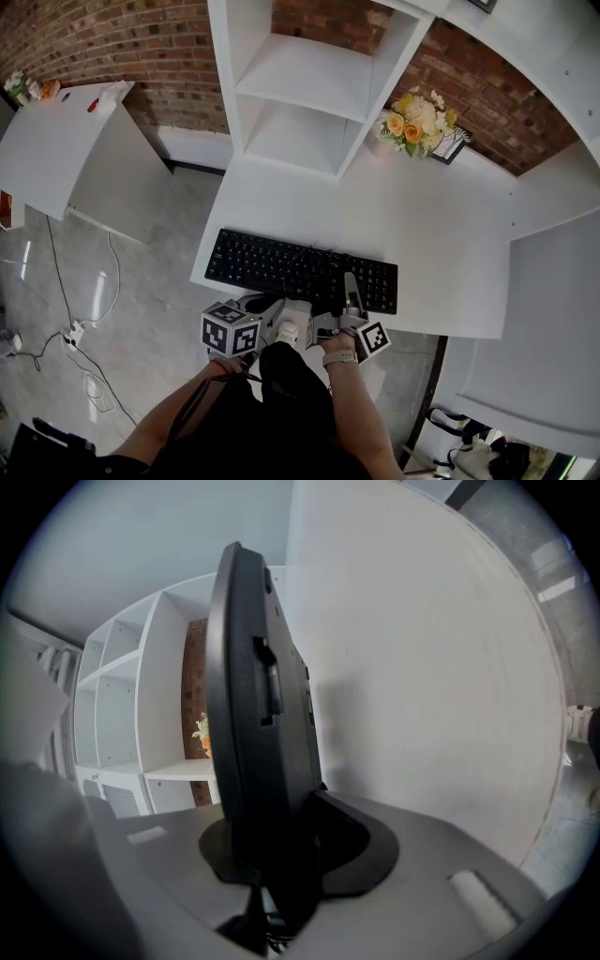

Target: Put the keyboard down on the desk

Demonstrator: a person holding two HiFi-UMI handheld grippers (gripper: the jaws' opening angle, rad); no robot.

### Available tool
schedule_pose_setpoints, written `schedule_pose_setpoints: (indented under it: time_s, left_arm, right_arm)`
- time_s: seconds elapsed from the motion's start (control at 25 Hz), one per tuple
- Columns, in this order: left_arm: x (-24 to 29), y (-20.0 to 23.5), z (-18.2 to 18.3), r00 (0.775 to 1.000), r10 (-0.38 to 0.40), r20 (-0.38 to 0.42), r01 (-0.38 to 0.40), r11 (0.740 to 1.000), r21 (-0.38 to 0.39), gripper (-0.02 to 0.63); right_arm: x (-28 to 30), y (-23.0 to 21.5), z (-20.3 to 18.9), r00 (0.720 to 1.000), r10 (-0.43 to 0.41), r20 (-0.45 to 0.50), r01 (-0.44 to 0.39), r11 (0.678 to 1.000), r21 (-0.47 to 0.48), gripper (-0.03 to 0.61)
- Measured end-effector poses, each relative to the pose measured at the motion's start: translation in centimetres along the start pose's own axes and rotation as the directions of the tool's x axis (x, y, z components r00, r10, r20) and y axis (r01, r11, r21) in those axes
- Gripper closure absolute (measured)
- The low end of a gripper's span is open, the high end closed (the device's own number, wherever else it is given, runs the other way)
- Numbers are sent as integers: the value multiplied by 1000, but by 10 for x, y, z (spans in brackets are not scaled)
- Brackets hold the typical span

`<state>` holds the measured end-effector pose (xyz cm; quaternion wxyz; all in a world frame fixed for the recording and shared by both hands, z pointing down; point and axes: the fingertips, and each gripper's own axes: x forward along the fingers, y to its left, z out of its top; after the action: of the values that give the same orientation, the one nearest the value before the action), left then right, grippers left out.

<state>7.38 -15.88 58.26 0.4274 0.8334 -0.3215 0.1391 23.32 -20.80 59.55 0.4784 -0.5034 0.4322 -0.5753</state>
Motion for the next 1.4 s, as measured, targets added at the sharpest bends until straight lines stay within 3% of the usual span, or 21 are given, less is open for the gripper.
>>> schedule_pose_setpoints:
  time_s: [0.28,0.36,0.44,0.76,0.96,1.08,1.28,1.4]
  left_arm:
    - [4,0,4,1000,-16,5,16,999,-47,621]
    - [5,1,4,1000,-15,7,16,998,-58,621]
    - [5,4,5,1000,-11,13,12,997,-75,621]
    - [11,9,15,1000,-26,5,26,997,-72,623]
    - [14,4,16,999,-53,-4,52,996,-72,623]
    - [16,0,19,997,-75,-5,74,995,-70,623]
    - [23,-12,29,992,-126,21,127,987,-94,623]
    - [28,-21,36,986,-162,37,165,981,-101,623]
  right_arm:
    - [5,3,1,999,-13,-35,12,1000,-22,453]
    - [5,8,-1,997,21,-73,-23,999,-29,438]
    - [4,13,-6,991,56,-125,-62,997,-44,327]
    - [-10,15,-26,951,55,-306,-91,990,-104,285]
    - [-13,25,-32,906,42,-421,-138,970,-199,217]
    - [-14,29,-35,872,0,-490,-161,944,-287,213]
    - [-17,34,-31,838,-49,-543,-168,924,-343,213]
    - [-18,40,-28,804,-69,-591,-204,901,-382,207]
